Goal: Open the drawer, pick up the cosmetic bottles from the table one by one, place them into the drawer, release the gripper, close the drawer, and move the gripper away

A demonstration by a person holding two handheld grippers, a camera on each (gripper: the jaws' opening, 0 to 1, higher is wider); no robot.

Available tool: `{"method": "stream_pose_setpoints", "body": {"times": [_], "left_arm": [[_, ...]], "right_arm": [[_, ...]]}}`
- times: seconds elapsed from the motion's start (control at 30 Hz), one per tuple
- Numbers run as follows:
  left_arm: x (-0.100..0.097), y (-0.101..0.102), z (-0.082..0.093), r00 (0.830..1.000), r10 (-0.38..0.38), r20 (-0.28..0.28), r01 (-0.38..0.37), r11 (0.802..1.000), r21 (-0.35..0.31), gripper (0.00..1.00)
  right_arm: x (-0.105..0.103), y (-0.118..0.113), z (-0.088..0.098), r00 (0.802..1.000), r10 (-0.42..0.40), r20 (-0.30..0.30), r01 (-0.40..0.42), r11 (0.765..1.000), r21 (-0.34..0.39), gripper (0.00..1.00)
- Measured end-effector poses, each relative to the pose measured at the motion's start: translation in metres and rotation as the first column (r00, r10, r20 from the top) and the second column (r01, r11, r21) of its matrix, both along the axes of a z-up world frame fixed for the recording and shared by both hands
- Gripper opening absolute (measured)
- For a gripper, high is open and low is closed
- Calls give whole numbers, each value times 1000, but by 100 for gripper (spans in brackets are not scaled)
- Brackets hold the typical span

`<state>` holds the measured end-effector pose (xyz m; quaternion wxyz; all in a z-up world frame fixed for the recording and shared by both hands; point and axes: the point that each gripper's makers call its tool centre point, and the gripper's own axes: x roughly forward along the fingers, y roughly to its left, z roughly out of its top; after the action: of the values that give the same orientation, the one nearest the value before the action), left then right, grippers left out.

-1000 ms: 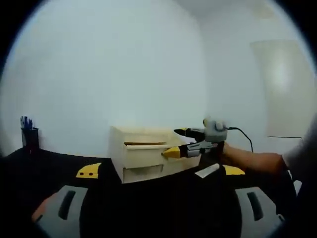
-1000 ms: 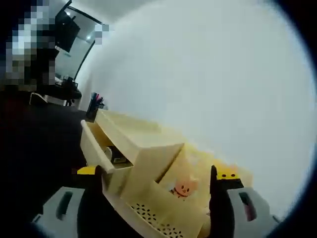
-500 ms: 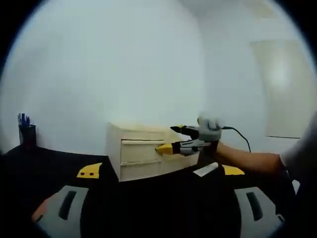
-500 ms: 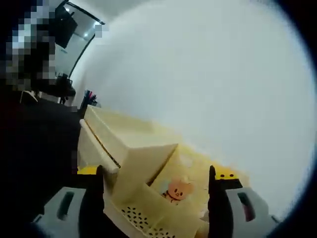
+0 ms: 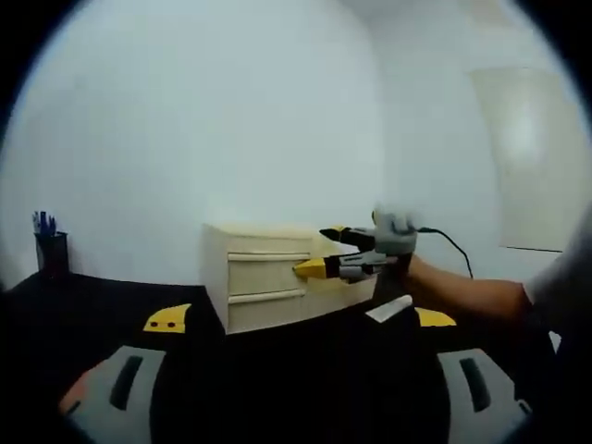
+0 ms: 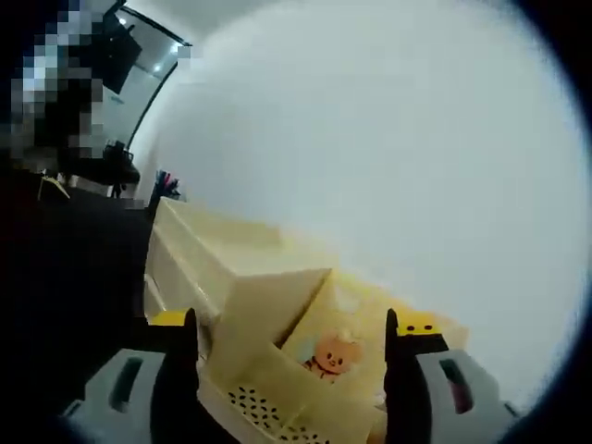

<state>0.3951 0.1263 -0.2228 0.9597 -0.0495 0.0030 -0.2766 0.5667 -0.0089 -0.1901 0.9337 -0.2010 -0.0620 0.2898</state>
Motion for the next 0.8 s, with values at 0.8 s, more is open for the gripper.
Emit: {"method": "stream_pose_setpoints", "body": {"times": [0.8], "left_arm": [[-7,12,-12,997,70,-23,-69,996,58,88]], "right_arm": [[-226,28,48,656,753,-62,-729,609,-314,61]]}}
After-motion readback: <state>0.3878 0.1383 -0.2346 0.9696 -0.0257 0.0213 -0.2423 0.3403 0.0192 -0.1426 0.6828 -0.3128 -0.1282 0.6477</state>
